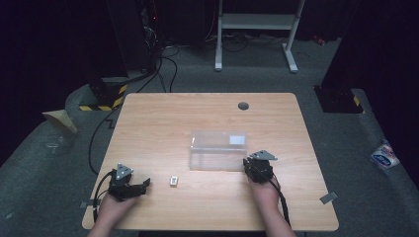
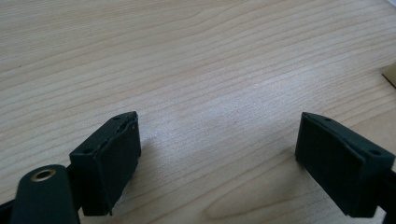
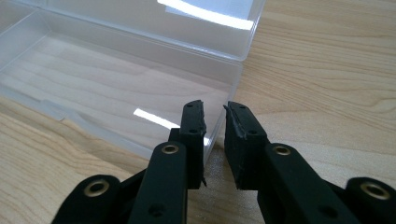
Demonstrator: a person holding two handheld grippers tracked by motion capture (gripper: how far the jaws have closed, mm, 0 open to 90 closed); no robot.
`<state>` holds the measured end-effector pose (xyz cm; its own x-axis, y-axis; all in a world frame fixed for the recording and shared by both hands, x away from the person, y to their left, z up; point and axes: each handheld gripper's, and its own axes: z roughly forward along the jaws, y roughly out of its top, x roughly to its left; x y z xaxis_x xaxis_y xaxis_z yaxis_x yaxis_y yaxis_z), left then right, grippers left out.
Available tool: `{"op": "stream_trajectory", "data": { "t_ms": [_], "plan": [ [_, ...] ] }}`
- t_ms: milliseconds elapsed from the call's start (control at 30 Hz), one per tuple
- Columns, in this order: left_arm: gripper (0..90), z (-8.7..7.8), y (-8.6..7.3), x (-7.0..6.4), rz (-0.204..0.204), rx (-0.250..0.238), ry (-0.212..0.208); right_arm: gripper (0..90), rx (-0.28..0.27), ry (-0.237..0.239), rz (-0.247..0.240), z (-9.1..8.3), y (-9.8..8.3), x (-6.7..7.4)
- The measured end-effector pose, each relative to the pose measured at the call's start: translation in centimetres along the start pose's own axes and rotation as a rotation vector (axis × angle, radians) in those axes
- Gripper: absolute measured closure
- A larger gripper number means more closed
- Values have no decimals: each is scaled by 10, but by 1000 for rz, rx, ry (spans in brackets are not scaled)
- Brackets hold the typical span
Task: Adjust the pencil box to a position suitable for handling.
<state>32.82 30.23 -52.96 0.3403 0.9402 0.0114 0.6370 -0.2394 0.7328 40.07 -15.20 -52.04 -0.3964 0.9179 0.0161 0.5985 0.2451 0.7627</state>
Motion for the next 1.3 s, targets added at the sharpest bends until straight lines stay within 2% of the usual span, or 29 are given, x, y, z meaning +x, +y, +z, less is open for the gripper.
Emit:
{"op": "stream_trajectory", "data": {
  "t_ms": [133,400,733,800,967,1300],
  "plan": [
    [145,0,0,0,0,0,0,741,-6,-1,3,0,0,-1],
    [145,0,0,0,0,0,0,772,-4,-2,-6,0,1,-1],
    [145,0,0,0,0,0,0,766,-7,-2,-9,1,2,-1],
    [145,0,0,0,0,0,0,738,-20,12,-9,-2,3,0],
    [145,0,0,0,0,0,0,701,-32,11,-7,-6,5,0],
    [145,0,0,0,0,0,0,585,-44,11,6,-19,6,-11]
  ]
}}
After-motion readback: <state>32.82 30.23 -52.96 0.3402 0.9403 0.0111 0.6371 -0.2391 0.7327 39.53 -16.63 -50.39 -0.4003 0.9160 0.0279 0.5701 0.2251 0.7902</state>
